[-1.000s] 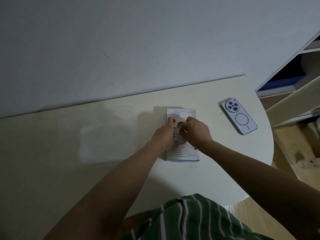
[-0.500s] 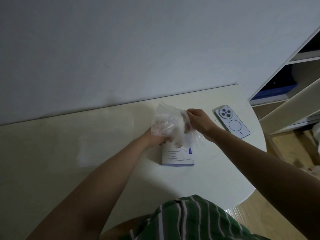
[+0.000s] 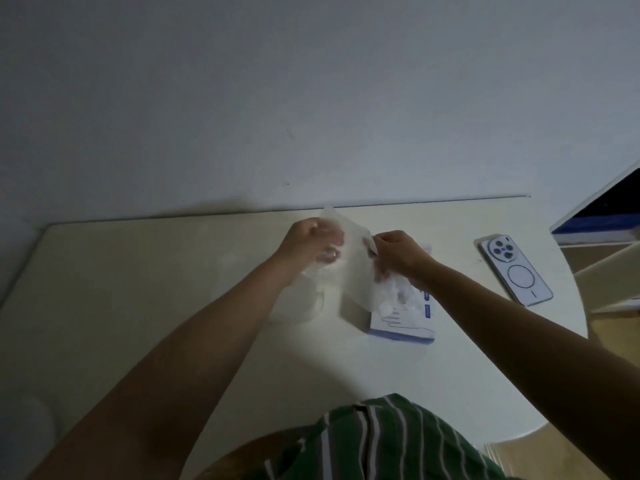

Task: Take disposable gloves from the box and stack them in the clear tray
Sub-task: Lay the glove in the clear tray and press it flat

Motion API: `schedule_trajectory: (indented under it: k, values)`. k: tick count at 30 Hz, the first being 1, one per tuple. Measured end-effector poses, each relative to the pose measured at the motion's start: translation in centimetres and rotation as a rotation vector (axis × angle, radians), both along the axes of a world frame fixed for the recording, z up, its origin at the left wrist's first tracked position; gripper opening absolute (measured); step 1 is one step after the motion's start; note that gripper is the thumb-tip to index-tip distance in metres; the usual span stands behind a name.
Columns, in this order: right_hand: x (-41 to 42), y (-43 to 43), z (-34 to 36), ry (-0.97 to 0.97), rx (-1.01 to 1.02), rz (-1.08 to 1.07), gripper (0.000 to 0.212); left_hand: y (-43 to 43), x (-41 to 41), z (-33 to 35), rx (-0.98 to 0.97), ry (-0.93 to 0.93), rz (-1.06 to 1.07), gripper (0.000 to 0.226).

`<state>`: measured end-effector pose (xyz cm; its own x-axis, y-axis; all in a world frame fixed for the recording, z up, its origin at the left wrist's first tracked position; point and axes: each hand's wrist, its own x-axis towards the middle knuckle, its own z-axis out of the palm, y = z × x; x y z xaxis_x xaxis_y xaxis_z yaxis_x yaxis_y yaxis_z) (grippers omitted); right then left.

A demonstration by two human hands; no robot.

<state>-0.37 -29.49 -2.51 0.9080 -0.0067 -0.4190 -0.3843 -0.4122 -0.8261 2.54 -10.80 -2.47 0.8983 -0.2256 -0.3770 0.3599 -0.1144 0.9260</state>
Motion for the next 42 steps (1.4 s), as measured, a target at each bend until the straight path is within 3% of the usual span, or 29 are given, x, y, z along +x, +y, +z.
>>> schedule_trajectory:
  k: [1, 4, 7, 10, 12, 14, 18, 26, 31, 35, 37, 40, 42]
  values:
    - [0.1, 0.7, 0.1, 0.009, -0.010, 0.014, 0.043, 0.5, -0.1, 0.0, 0.066, -0.054, 0.036, 0.003]
    - [0.4, 3.2, 0.4, 0.045, 0.005, 0.068, 0.044, 2.8, -0.4, -0.2, 0.274, -0.197, 0.163, 0.015]
    - [1.0, 5.3, 0.6, -0.030, 0.045, 0.025, 0.039, 5.5, -0.3, -0.7, 0.624, -0.338, 0.183, 0.013]
    - [1.2, 7.9, 1.1, -0.392, -0.138, -0.040, 0.024, 8.8, -0.7, -1.8, 0.797, -0.352, 0.176, 0.020]
    - [0.9, 9.7, 2.1, -0.655, -0.116, -0.014, 0.012, 10.6, -1.0, -2.6, 0.889, -0.349, 0.177, 0.023]
    - [0.7, 11.4, 2.7, -0.744, -0.061, 0.136, 0.014, 11.7, -1.3, -3.3, 0.956, -0.341, 0.174, 0.023]
    - [0.7, 15.4, 1.0, -0.594, -0.234, 0.531, 0.021, 12.9, -1.6, -4.7, 1.020, -0.273, 0.092, 0.022]
    - [1.4, 17.2, -4.4, -0.061, -0.678, 0.728, 0.025, 13.7, -0.7, -5.6, 1.050, -0.106, -0.045, 0.023]
    - [1.2, 17.6, -5.4, -0.085, -0.785, 0.748, 0.025, 13.9, -0.7, -5.6, 1.165, -0.179, -0.140, 0.031]
    - [1.2, 17.7, -6.0, -0.195, -0.811, 0.782, 0.033, 13.9, -0.8, -5.2, 1.425, -0.592, -0.173, 0.046]
    - [1.2, 17.8, -6.3, -0.209, -0.817, 0.809, 0.037, 13.8, -0.7, -4.8, 1.383, -0.730, -0.241, 0.037]
    - [1.2, 17.8, -6.5, -0.162, -0.835, 0.850, 0.036, 13.5, -0.6, -5.1, 1.196, -0.596, -0.459, 0.022]
    - [1.3, 17.8, -6.4, -0.136, -0.837, 0.831, 0.038, 13.8, -0.6, -5.8, 1.212, -0.381, -0.581, 0.040]
